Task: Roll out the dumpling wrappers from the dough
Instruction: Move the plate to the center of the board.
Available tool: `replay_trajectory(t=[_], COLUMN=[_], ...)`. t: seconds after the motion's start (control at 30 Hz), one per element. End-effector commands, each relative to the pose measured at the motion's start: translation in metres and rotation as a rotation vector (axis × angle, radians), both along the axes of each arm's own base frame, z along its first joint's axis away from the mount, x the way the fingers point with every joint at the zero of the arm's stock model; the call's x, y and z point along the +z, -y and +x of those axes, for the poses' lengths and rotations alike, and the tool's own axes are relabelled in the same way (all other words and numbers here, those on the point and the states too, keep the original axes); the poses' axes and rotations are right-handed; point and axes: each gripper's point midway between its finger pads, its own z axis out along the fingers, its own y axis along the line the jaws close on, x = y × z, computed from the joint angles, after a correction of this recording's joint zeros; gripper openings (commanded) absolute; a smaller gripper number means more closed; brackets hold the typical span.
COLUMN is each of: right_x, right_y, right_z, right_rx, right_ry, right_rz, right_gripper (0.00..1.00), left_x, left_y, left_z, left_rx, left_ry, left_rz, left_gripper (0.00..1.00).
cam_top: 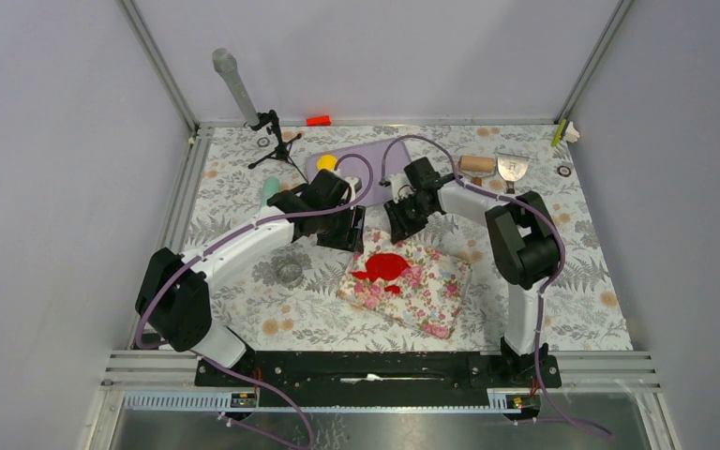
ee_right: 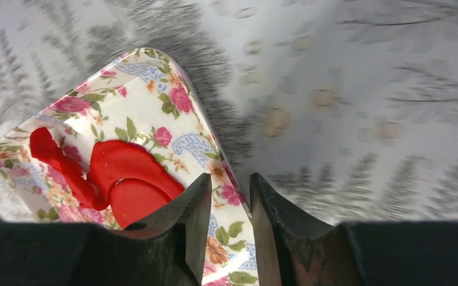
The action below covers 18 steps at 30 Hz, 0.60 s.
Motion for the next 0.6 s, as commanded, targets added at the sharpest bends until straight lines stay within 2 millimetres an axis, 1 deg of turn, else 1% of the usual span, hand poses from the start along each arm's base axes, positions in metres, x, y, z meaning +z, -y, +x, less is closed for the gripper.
replay_trajectory(t=[0.0,0.03,0.07,0.1,0.17,0.23,0.27,0.33,0.37,0.4,0.43,0.47,0.5,0.53,0.57], right_x=[0.021,0.031,0.039,0.048,0.067,0.088,0.098,0.113,0.118,0.119,0.123,0.113,0.108,0.101,0.091], right_y=[-0.015,-0.015,-0.013,-0.009,0.003,0.018,0.025,0.05,0.066,0.081,0.093,0.108,0.122,0.133,0.139], right_z=[-0.039,-0.041,-0.038,-0.033,-0.018,-0.004,0.0,0.004,0.0,-0.008,-0.019,-0.032,-0.046,-0.064,-0.082], right_rx=[0.111,0.118,0.106,0.084,0.015,-0.104,-0.174,-0.377,-0.485,-0.587,-0.705,-0.765,-0.848,-0.913,-0.952], right_ry=[-0.071,-0.057,-0.028,0.013,0.116,0.207,0.24,0.279,0.28,0.259,0.229,0.195,0.166,0.131,0.093], right_rz=[0.071,0.081,0.075,0.057,0.0,-0.031,-0.035,-0.07,-0.099,-0.123,-0.112,-0.148,-0.159,-0.156,-0.136], right_gripper=[0.35,0.35,0.36,0.37,0.43,0.46,0.47,0.49,0.51,0.52,0.53,0.53,0.54,0.56,0.57], left_x=[0.012,0.011,0.01,0.009,0.008,0.005,0.004,0.002,0.002,0.001,0.001,-0.001,-0.002,-0.005,-0.008], left_y=[0.001,0.001,0.002,0.002,0.005,0.006,0.007,0.009,0.012,0.016,0.02,0.023,0.028,0.032,0.036], left_z=[-0.001,-0.001,-0.001,-0.002,-0.002,-0.002,-0.002,-0.003,-0.005,-0.008,-0.01,-0.013,-0.017,-0.02,-0.025], left_rx=[-0.003,-0.006,-0.01,-0.018,-0.038,-0.057,-0.063,-0.086,-0.103,-0.123,-0.145,-0.164,-0.192,-0.222,-0.256], left_ry=[0.029,0.028,0.024,0.022,0.019,0.022,0.028,0.037,0.041,0.046,0.059,0.07,0.087,0.104,0.116], left_rz=[-0.038,-0.038,-0.037,-0.038,-0.043,-0.036,-0.031,-0.028,-0.028,-0.029,-0.026,-0.02,-0.01,0.011,0.028], left_gripper=[0.56,0.56,0.56,0.56,0.57,0.59,0.6,0.6,0.6,0.6,0.6,0.6,0.61,0.61,0.61])
